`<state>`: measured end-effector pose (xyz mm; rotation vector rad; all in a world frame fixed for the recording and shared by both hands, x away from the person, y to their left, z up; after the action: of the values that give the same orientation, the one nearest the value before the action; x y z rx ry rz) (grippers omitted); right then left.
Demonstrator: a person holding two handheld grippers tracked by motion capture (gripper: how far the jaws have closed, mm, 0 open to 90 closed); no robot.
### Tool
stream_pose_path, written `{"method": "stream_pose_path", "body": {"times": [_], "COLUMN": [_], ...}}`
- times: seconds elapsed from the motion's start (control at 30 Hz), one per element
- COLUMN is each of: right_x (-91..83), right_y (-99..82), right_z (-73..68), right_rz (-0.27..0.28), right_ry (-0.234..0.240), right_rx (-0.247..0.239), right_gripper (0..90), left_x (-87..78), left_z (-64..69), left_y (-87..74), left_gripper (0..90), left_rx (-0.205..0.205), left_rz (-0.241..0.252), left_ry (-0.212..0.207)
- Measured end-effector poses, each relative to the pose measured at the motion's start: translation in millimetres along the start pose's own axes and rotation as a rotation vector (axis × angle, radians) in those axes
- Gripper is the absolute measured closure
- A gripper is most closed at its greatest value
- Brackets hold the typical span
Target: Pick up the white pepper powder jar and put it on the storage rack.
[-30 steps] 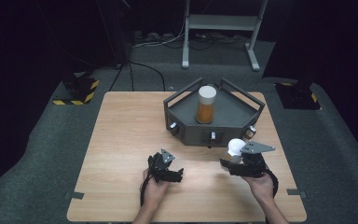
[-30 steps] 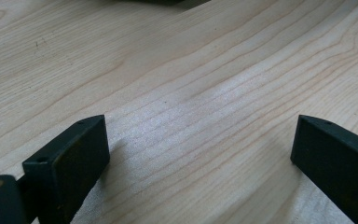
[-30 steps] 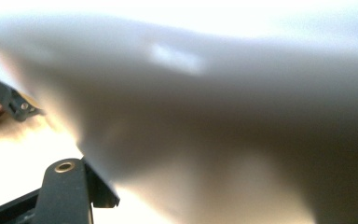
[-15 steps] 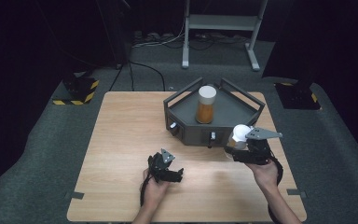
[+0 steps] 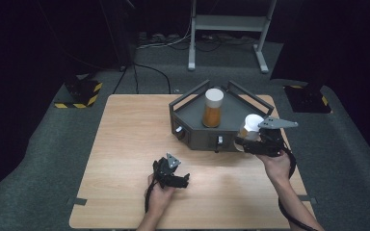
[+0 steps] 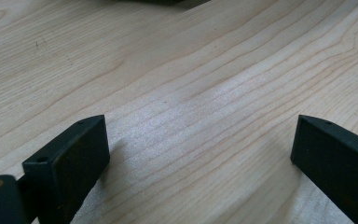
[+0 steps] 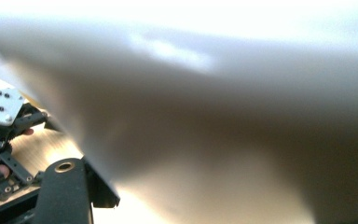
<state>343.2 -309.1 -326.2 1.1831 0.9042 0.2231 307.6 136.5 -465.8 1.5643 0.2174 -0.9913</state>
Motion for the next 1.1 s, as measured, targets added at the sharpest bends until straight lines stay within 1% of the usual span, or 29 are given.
{"method": "stream_pose_path", "body": {"times": [0.27, 0.43, 0.8, 1.1], "right_x": [4.4, 7.7, 17.4, 23.5], "right_y": [14.3, 20.1, 38.1, 47.8], "right_z": [8.7, 12.1, 20.8, 25.2], "right_rz": [-0.004, -0.006, -0.024, -0.032], "right_ry": [-0.003, -0.008, -0.037, -0.06], "right_rx": [0.009, 0.015, 0.02, 0.029], "right_gripper": [30.7, 30.7, 30.7, 30.7], "left_x": [0.1, 0.0, -0.1, -0.2], "left_z": [0.2, 0.0, -0.2, -0.3], "left_y": [-0.3, 0.0, -0.1, -0.2], "left_gripper": [4.4, 4.4, 4.6, 4.9], "left_rx": [-0.003, 0.0, -0.002, -0.003], "left_rz": [0.002, 0.0, 0.001, 0.001], "left_ry": [0.0, 0.0, -0.001, -0.001]}}
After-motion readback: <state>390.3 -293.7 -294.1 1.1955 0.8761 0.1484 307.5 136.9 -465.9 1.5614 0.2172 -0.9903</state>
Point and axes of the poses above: each handheld gripper's, and its own axes: x roughly forward along the jaws, y roughly out of its top, z roughly to its right, the point moved 2 cm from there along x, roughly forward along the jaws, and after that the axes turned 7 degrees about -x, right-handed, at the moved point
